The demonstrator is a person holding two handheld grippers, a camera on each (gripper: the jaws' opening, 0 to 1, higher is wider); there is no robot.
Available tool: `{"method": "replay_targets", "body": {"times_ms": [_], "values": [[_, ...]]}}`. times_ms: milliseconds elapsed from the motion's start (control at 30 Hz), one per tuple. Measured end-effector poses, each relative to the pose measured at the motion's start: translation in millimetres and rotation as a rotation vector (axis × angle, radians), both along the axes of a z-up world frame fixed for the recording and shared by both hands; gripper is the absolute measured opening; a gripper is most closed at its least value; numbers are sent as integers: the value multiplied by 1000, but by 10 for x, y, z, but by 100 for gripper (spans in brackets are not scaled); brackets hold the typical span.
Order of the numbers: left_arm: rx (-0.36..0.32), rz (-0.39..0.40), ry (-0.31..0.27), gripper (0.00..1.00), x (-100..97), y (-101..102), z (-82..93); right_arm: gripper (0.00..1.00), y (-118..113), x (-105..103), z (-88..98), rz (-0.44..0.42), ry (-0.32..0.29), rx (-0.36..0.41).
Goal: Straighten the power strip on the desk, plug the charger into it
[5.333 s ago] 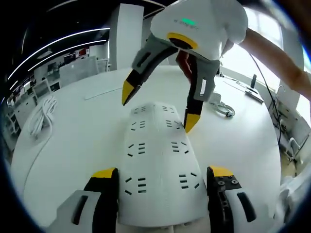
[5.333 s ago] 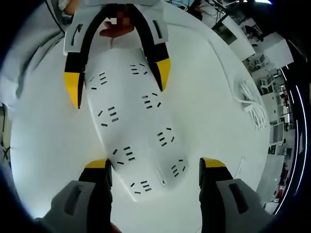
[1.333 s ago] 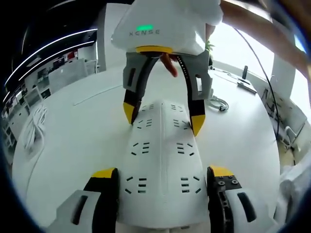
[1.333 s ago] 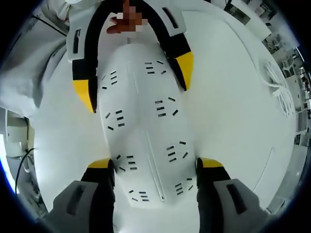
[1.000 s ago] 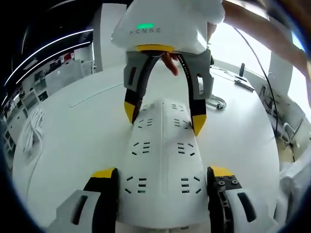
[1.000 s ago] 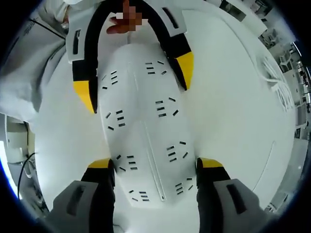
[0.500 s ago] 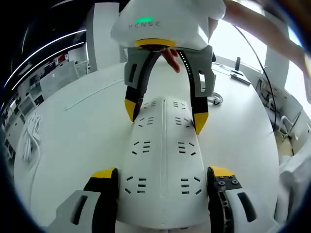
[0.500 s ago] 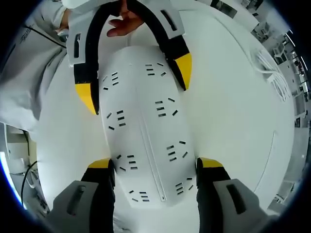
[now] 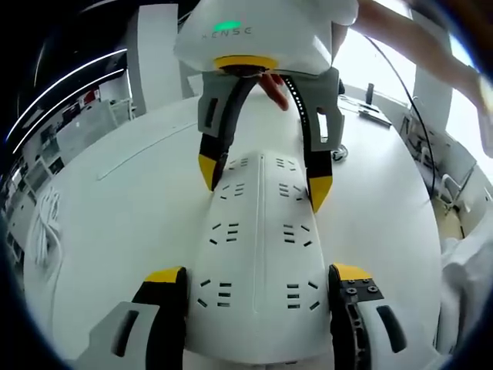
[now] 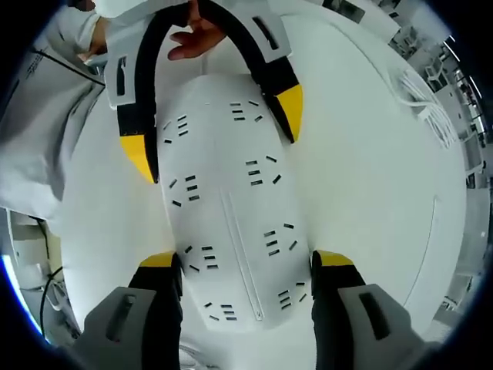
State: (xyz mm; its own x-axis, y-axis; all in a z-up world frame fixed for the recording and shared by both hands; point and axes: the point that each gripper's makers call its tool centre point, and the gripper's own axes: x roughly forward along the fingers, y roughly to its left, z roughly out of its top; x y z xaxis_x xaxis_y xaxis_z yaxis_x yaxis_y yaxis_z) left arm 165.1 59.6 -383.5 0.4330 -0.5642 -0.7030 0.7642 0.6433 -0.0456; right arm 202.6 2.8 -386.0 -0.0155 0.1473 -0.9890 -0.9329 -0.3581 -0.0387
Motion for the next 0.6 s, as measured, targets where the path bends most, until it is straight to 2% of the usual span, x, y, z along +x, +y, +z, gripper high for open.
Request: {"method": "replay_targets", "body": {"times_ms": [600], "values": [[6,-46,3,76,9,22,-7,67,-28,-65,9,-73,1,27]]}}
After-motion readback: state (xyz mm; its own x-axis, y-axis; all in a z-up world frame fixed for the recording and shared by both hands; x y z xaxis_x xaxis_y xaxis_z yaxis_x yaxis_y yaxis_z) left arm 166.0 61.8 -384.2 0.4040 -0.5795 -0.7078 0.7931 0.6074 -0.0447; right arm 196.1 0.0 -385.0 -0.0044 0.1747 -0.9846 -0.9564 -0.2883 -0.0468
